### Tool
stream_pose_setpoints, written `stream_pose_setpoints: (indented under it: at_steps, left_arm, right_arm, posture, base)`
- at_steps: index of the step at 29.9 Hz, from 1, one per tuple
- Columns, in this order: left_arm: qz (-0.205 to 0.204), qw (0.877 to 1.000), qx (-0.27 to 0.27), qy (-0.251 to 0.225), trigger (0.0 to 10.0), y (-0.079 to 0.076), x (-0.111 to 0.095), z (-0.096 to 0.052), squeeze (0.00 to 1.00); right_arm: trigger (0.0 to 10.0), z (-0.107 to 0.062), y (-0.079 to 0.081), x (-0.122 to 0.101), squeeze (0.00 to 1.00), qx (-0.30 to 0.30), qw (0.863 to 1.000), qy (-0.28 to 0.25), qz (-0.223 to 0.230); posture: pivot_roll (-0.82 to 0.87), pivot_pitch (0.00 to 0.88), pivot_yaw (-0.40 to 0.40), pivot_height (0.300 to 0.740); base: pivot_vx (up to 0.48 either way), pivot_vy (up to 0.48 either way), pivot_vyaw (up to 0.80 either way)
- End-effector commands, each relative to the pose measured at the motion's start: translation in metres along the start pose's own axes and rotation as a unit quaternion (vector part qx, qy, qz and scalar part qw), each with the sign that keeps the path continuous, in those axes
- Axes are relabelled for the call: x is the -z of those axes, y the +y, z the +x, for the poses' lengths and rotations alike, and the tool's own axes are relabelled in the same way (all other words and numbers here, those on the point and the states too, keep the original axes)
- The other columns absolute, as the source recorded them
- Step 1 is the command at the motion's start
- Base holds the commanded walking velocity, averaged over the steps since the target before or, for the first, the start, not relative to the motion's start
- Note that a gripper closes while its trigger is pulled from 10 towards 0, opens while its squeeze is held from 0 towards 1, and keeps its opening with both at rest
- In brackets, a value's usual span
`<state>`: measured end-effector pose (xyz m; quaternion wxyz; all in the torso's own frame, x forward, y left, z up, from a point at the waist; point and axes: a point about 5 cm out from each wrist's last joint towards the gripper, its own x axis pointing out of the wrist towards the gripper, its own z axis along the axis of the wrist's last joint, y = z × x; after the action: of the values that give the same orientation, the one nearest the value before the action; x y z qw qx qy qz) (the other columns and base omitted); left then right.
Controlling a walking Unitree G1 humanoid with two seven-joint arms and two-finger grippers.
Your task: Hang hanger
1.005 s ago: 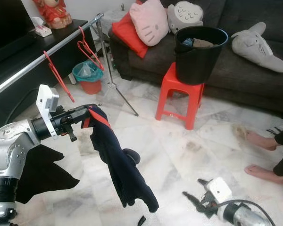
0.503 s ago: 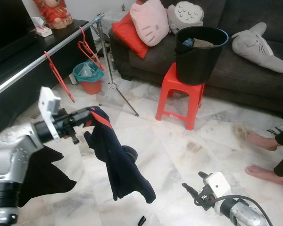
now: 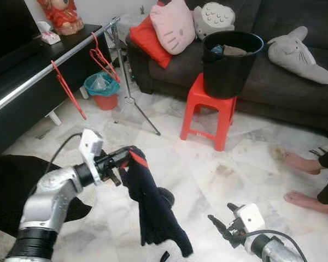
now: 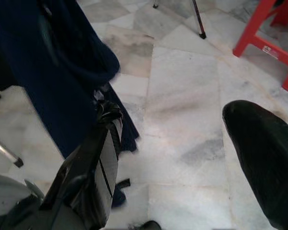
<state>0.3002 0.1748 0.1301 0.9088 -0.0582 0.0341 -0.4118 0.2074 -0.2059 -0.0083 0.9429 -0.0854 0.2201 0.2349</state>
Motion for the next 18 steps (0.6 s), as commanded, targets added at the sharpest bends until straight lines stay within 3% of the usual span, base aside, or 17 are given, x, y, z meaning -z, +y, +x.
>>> stream_pose_setpoints:
  at_steps: [1, 9, 18]
  left_arm:
    - [0.018, 1.000, -0.019, 0.005, 10.0, 0.003, 0.003, -0.002, 0.00]
    - [0.022, 0.997, -0.071, 0.015, 10.0, 0.004, 0.024, 0.000, 0.00]
    - [0.029, 0.995, -0.094, 0.006, 10.0, 0.000, 0.031, 0.005, 0.00]
  right_arm:
    - [10.0, -0.001, 0.002, 0.005, 0.00, 0.006, 1.000, 0.001, 0.013]
    - [10.0, 0.002, 0.006, 0.004, 0.00, 0.014, 1.000, -0.011, 0.022]
    - [10.0, 0.006, 0.005, -0.001, 0.00, 0.027, 0.999, -0.027, 0.030]
  posture:
    - [-0.04, 0.049, 0.094, 0.740]
    - [-0.04, 0.063, 0.097, 0.740]
    - [-0.04, 0.070, 0.098, 0.740]
  base:
    - [0.000, 0.000, 0.00]
    - [0.000, 0.000, 0.00]
    - [0.000, 0.000, 0.77]
